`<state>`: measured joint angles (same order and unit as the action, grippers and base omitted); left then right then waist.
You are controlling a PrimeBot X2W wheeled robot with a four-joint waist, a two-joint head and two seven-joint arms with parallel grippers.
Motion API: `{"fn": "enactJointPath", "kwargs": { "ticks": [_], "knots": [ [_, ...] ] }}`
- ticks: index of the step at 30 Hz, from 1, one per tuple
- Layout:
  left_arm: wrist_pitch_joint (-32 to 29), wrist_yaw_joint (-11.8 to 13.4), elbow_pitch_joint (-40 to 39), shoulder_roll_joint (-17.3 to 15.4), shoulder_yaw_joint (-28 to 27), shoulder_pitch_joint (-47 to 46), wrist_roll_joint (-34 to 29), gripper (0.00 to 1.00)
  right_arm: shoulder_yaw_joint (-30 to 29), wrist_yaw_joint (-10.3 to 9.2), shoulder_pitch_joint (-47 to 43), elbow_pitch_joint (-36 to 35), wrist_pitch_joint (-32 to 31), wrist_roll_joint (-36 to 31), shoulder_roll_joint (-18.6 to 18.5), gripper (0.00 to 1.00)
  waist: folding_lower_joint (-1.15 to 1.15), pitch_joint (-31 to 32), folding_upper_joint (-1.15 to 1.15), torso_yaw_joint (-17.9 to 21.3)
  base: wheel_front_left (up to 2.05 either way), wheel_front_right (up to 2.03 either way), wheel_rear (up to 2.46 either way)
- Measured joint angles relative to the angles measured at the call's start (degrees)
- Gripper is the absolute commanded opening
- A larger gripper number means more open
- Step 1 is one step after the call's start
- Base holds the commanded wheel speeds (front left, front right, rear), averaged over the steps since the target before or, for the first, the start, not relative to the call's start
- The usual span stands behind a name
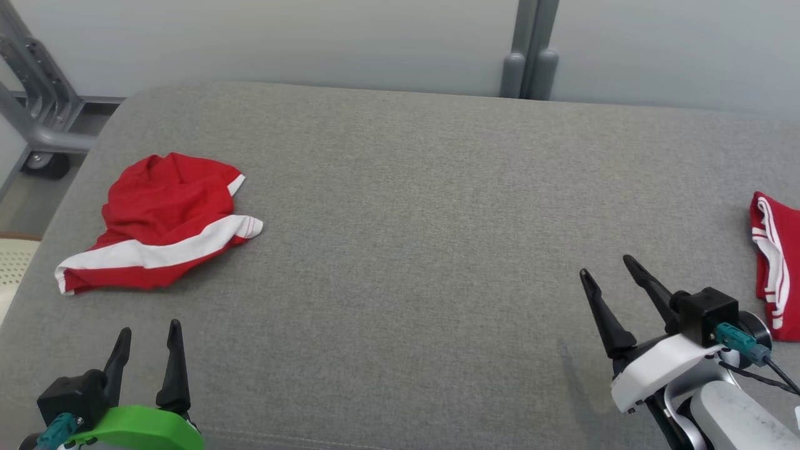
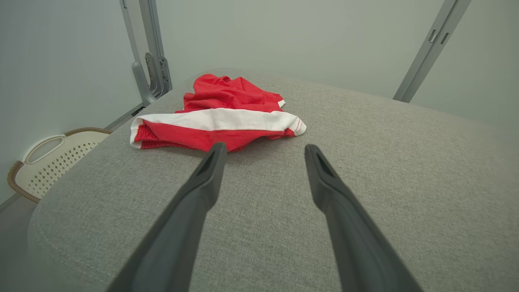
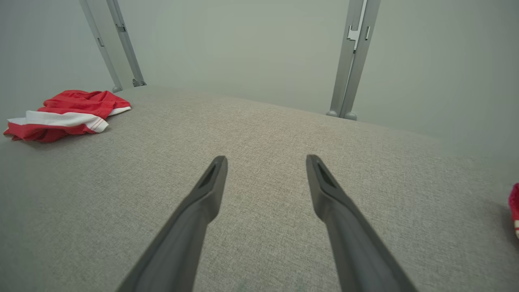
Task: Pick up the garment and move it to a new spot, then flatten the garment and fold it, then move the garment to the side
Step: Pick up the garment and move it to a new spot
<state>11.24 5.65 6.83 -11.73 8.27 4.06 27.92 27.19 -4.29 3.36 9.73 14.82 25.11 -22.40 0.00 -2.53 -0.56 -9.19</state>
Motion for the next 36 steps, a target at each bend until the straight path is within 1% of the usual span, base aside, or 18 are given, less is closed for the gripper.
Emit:
{"fn": "enactJointPath", "kwargs": {
  "ticks": [3, 6, 9, 11, 14, 17, 20, 25, 26, 29, 32, 36],
  "knots": [
    [0.24, 0.11, 0.09, 0.04, -0.52, 0.71, 0.13, 1.00, 1.63, 0.76, 0.65, -0.23, 0.00, -0.59, 0.80, 1.00, 0.00, 0.26, 0.00, -2.19, 0.00, 0.00, 0.00],
    [0.25, 0.18, 0.04, 0.10, -0.29, 0.71, 0.13, 1.00, 1.82, 0.74, 0.95, -0.66, -0.01, -0.68, 0.96, 1.00, 0.00, 0.43, 0.00, -4.44, 0.00, 0.00, 0.00],
    [0.24, 0.16, -0.14, 0.14, 1.01, 0.68, 0.13, 1.00, 1.24, 0.40, 0.88, -1.00, -0.18, -0.68, 0.92, 1.00, 0.00, 0.43, 0.00, -6.69, 0.00, 0.00, 0.00],
    [0.24, 0.10, -0.31, 0.44, 1.57, 0.62, 0.13, 1.00, 0.51, -0.33, 0.81, -1.65, -0.25, -0.68, 0.69, 1.00, 0.00, 0.27, 0.00, -8.22, 0.00, 0.00, 0.00],
    [0.23, -0.08, -0.37, 0.41, 1.04, 0.53, 0.51, 1.00, 0.42, -0.36, 0.83, -2.61, -0.78, -0.96, 0.67, 1.00, 0.00, -0.39, 0.00, -10.21, 0.00, 0.00, 0.00],
    [-0.35, -0.19, -0.89, 0.05, 0.94, -0.48, 0.90, 1.00, -0.20, -0.44, 0.97, -4.10, -1.34, -1.03, 0.55, 1.00, 0.00, -1.86, 0.00, -11.31, 0.00, 0.00, 0.00],
    [-1.99, -0.87, -1.23, 0.04, 0.88, -4.76, 2.32, 1.00, -1.08, -0.96, 1.38, -5.23, -1.83, -1.20, -0.14, 1.00, 0.00, -3.73, 0.00, -11.88, 0.00, 0.00, 0.00],
    [-6.60, -0.94, -0.21, -0.22, -0.32, -12.81, 4.54, 1.00, -1.96, -1.36, 2.80, -7.05, -2.87, -1.77, -1.47, 1.00, 0.00, -7.52, 0.00, -11.78, 0.00, 0.00, 0.00],
    [-9.51, -0.94, 1.21, -0.85, -0.15, -15.50, 4.90, 1.00, -2.32, -1.36, 3.26, -7.89, -3.09, -2.04, -1.97, 1.00, 0.01, -9.07, 0.00, -11.53, 0.00, 0.00, 0.00],
    [-14.02, -0.86, 4.22, -1.16, -0.71, -19.63, 6.81, 1.00, -2.82, -1.37, 3.80, -9.25, -3.65, -2.34, -3.22, 1.00, 0.01, -11.35, 0.00, -11.03, 0.00, 0.00, 0.00],
    [-17.64, -0.66, 7.54, -0.62, -1.65, -23.41, 9.46, 1.00, -3.13, -1.37, 5.03, -10.82, -4.12, -2.96, -3.77, 1.00, 0.01, -13.63, 0.00, -10.39, 0.00, 0.00, 0.00],
    [-20.11, -0.25, 10.58, -0.63, -3.15, -27.58, 10.63, 1.00, -3.01, -1.37, 6.02, -12.56, -5.05, -3.78, -4.68, 1.00, 0.01, -16.64, 0.00, -9.31, 0.00, 0.00, 0.00]
  ]
}}
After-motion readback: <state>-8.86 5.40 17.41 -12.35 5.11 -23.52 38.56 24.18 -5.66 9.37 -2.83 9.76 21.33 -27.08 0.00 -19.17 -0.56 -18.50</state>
